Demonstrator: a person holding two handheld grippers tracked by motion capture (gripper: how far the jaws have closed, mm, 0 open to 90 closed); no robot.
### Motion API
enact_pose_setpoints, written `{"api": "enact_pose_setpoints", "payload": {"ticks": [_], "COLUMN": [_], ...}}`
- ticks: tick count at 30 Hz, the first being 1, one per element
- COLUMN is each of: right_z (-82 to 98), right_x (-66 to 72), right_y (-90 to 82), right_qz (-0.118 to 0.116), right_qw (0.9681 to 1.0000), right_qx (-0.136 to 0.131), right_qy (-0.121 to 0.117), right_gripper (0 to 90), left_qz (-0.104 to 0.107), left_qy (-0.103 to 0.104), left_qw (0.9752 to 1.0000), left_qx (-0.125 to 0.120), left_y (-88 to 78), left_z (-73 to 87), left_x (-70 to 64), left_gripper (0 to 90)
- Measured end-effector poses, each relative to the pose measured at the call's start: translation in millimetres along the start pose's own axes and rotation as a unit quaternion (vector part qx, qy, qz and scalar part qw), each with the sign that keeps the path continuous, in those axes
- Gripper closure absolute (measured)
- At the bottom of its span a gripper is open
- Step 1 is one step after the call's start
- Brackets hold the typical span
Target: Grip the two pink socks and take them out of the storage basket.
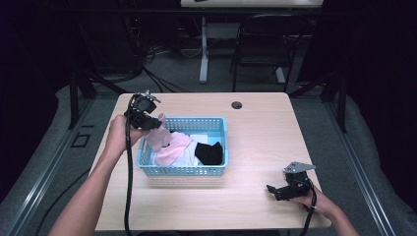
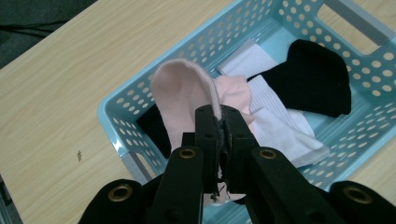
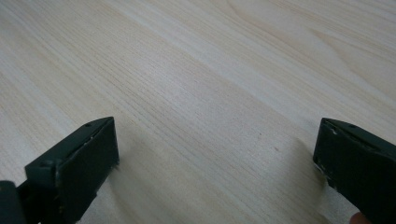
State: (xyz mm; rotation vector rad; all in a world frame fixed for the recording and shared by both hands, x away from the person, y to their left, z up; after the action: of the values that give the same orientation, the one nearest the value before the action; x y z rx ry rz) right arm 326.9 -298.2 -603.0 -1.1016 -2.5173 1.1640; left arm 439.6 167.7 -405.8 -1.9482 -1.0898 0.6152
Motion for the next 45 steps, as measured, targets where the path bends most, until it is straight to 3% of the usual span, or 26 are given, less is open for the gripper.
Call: {"api": "enact_pose_setpoints", "payload": {"ticks": [8, 29, 45], "right_z": [0.0, 0.0, 0.0], "right_x": [0.0, 0.0, 0.0], "right_y": [0.0, 0.0, 0.0], "right_qz": [0.000, 0.000, 0.000], "right_qw": [1.0000, 1.0000, 1.0000], "right_qx": [0.000, 0.000, 0.000], "right_qy": [0.000, 0.000, 0.000], "right_gripper": [0.0, 0.0, 0.0], "left_qz": [0.011, -0.015, -0.045], "left_qy": [-0.002, -0.015, -0.051], "left_qw": [0.9998, 0.9983, 0.9957], "left_qx": [-0.013, -0.054, -0.063], "left_y": [-13.2, -66.0, -89.8], "left_z": [-3.5, -10.2, 7.3], "left_x": [1.4, 23.6, 60.4], "left_gripper": [86.7, 86.6, 86.6]}}
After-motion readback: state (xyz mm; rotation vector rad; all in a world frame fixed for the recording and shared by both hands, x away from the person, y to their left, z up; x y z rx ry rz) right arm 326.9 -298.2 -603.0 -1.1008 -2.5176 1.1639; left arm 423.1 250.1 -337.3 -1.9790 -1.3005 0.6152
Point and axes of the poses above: each handheld gripper's, and its own axes: y roughly forward along the jaws, z roughly out of its underside, x roughly to its left, the point moved 2 cm from there along y, roughly forward along the jaws, and after that the axes turned 12 degrees about -y, right-handed, at the moved point
